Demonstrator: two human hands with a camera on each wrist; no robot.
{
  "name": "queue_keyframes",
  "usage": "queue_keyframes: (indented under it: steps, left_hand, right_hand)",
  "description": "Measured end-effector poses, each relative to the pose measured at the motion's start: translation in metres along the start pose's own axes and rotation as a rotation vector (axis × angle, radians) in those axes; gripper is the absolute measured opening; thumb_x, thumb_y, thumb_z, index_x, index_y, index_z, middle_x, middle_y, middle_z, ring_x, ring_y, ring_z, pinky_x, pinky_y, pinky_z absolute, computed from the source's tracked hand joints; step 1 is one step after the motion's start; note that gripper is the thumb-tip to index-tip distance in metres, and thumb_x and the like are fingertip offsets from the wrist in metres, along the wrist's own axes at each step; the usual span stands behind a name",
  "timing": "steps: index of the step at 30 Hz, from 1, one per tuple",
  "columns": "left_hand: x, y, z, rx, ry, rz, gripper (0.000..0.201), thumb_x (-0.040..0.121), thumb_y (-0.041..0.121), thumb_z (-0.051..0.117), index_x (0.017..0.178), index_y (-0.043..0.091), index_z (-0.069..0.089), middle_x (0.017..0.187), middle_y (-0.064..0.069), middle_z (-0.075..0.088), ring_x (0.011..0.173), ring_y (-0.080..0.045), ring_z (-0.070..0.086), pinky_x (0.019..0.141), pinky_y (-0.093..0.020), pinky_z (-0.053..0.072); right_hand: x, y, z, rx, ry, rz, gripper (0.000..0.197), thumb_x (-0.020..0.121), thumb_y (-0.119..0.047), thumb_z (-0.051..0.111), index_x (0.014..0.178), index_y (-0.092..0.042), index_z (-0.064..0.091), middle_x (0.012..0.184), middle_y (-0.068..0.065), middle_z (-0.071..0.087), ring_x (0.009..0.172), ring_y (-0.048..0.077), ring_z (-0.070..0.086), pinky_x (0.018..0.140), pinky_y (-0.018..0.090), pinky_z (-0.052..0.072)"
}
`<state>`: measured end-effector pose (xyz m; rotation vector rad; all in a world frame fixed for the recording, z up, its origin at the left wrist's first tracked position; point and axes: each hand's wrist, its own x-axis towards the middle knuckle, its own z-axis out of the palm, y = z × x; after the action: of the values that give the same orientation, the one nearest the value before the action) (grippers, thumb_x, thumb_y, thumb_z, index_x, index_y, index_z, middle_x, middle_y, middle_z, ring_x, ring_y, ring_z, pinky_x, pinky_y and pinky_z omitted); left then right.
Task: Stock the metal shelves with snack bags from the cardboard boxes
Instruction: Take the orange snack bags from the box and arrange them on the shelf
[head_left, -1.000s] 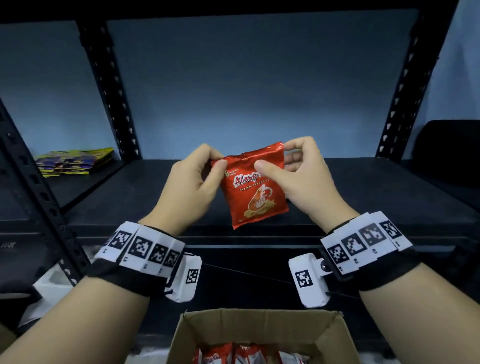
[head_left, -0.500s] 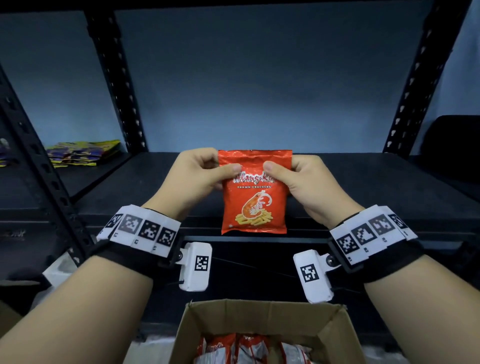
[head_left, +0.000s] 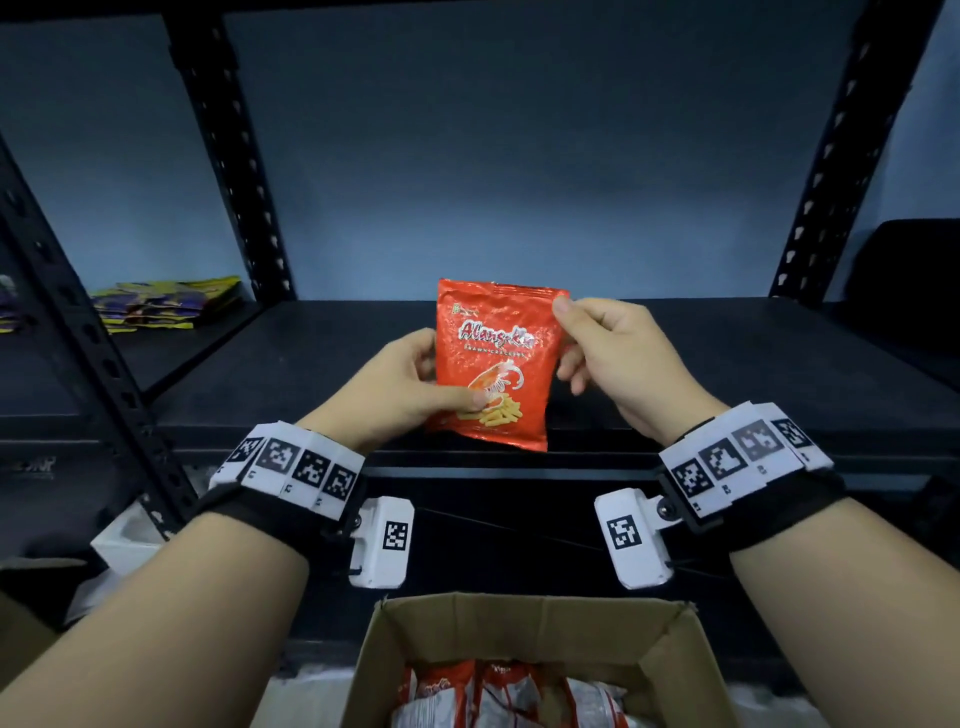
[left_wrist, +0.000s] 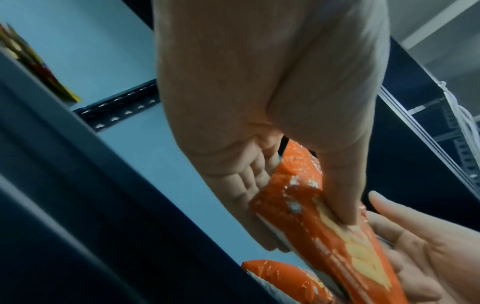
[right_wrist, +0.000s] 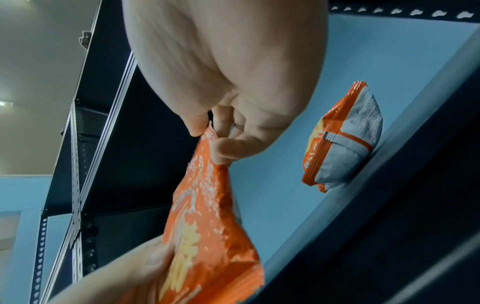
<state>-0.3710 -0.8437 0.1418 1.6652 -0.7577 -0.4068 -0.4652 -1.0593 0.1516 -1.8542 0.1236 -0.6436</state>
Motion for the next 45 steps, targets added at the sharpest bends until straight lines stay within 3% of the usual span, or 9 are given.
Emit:
queue_keyframes:
  steps: [6, 14, 18, 22, 26, 31, 36, 41, 45]
  left_hand:
    - [0.011, -0.017, -0.017, 0.040, 0.327, -0.011, 0.065, 0.070, 0.019, 0.094, 0.118, 0.011, 0.052, 0.100, -0.008, 0.079, 0.091, -0.024, 0.077, 0.089, -0.045, 0.061]
    - [0.008, -0.033, -0.025, 0.362, 0.551, -0.010, 0.072, 0.075, 0.044, 0.089, 0.132, 0.028, 0.046, 0.103, 0.010, 0.068, 0.097, -0.008, 0.065, 0.088, -0.031, 0.048]
    - [0.009, -0.034, -0.024, 0.475, 0.560, 0.010, 0.067, 0.081, 0.037, 0.086, 0.137, 0.029, 0.049, 0.114, 0.009, 0.057, 0.103, -0.007, 0.055, 0.090, -0.024, 0.039]
    - [0.016, -0.042, -0.027, 0.632, 0.537, 0.001, 0.026, 0.086, 0.041, 0.080, 0.106, 0.029, 0.070, 0.105, 0.010, 0.067, 0.101, -0.013, 0.064, 0.085, -0.025, 0.042]
    - [0.018, -0.045, -0.025, 0.703, 0.527, 0.015, 0.024, 0.090, 0.044, 0.074, 0.107, 0.028, 0.076, 0.106, 0.002, 0.066, 0.102, -0.014, 0.061, 0.087, -0.024, 0.039]
    - [0.014, -0.036, -0.018, 0.669, 0.639, 0.234, 0.027, 0.086, 0.032, 0.078, 0.110, 0.022, 0.069, 0.112, 0.001, 0.056, 0.102, -0.008, 0.052, 0.091, -0.020, 0.035]
    - [0.011, -0.021, 0.003, 0.523, 0.627, 0.366, 0.028, 0.084, 0.021, 0.078, 0.105, 0.026, 0.061, 0.107, 0.007, 0.060, 0.096, -0.005, 0.060, 0.085, -0.020, 0.048]
    - [0.009, -0.017, 0.027, 0.502, 0.446, 0.255, 0.017, 0.086, 0.029, 0.079, 0.097, 0.027, 0.066, 0.085, 0.012, 0.070, 0.073, -0.002, 0.064, 0.071, -0.007, 0.045]
    - [0.012, -0.016, 0.035, 0.423, 0.390, 0.123, 0.035, 0.086, 0.055, 0.072, 0.108, 0.028, 0.067, 0.084, 0.011, 0.072, 0.074, -0.006, 0.071, 0.081, -0.034, 0.060]
  right_hand:
    - [0.010, 0.016, -0.026, -0.300, 0.179, -0.009, 0.018, 0.091, -0.042, 0.072, 0.099, -0.026, 0.071, 0.094, -0.007, 0.070, 0.094, 0.014, 0.066, 0.080, 0.024, 0.050]
    - [0.002, 0.046, -0.039, -0.807, -0.045, 0.113, 0.082, 0.081, -0.062, 0.073, 0.153, -0.044, 0.037, 0.167, 0.007, 0.025, 0.153, 0.032, 0.015, 0.121, 0.058, 0.024]
    - [0.001, 0.051, -0.031, -0.807, -0.037, 0.138, 0.062, 0.085, -0.066, 0.066, 0.141, -0.045, 0.049, 0.148, 0.008, 0.044, 0.140, 0.034, 0.034, 0.116, 0.053, 0.034]
    - [0.006, 0.052, -0.030, -0.710, 0.094, 0.109, 0.020, 0.095, -0.052, 0.059, 0.101, -0.033, 0.064, 0.111, 0.006, 0.054, 0.112, 0.030, 0.049, 0.097, 0.041, 0.042]
    - [0.006, 0.054, -0.031, -0.649, 0.159, 0.028, 0.027, 0.090, -0.035, 0.073, 0.073, -0.022, 0.056, 0.091, 0.003, 0.063, 0.091, 0.019, 0.053, 0.083, 0.035, 0.043]
    - [0.001, 0.050, -0.030, -0.501, 0.210, 0.056, 0.047, 0.073, -0.025, 0.091, 0.100, -0.019, 0.052, 0.100, 0.000, 0.061, 0.097, 0.023, 0.060, 0.080, 0.033, 0.044]
    - [-0.003, 0.047, -0.032, -0.404, 0.134, 0.197, 0.120, 0.065, -0.024, 0.098, 0.157, -0.026, 0.020, 0.140, 0.006, 0.057, 0.126, 0.025, 0.057, 0.096, 0.030, 0.041]
    - [-0.006, 0.047, -0.028, -0.334, 0.077, 0.171, 0.126, 0.062, -0.022, 0.099, 0.156, -0.033, 0.016, 0.135, 0.002, 0.060, 0.117, 0.019, 0.062, 0.097, 0.031, 0.047]
    - [-0.011, 0.038, -0.015, -0.174, 0.057, 0.084, 0.112, 0.059, -0.023, 0.101, 0.142, -0.037, 0.027, 0.128, -0.002, 0.063, 0.106, 0.013, 0.069, 0.092, 0.030, 0.055]
